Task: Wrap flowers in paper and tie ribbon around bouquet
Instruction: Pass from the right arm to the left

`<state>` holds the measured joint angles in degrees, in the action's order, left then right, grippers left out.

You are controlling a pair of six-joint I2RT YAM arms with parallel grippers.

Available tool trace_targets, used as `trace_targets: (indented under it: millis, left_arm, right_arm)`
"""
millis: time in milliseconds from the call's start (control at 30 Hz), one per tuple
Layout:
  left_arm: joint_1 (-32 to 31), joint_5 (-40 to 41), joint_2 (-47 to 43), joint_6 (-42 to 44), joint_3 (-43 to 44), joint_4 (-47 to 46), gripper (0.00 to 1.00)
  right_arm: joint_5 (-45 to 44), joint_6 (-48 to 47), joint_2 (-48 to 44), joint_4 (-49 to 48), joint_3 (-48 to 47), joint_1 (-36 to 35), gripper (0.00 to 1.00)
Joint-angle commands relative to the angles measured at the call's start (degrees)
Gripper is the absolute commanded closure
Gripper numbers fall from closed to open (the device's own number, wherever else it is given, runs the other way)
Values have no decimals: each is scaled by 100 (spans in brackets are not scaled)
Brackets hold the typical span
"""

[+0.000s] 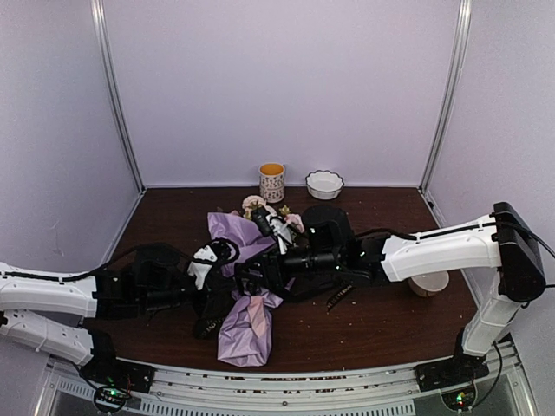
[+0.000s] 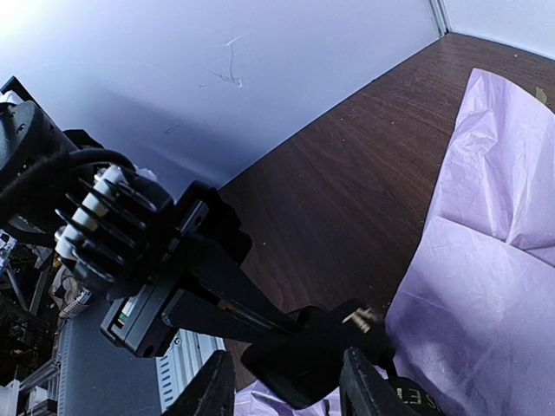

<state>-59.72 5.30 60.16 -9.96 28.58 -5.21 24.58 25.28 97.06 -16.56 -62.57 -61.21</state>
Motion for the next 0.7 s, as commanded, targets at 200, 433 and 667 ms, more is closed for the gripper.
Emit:
trace_targets:
  millis: [200, 433, 667]
  left_arm:
    - [11, -12, 175, 165, 236, -480, 100]
    - [39, -37, 262, 152, 283, -511, 100]
    - [105, -29, 186, 109, 220, -540, 100]
  right_arm:
    - [351, -49, -86, -244, -63, 18, 54]
    - [396, 66, 112, -306, -116, 21, 64]
    - [406, 67, 156, -221, -168, 29, 75]
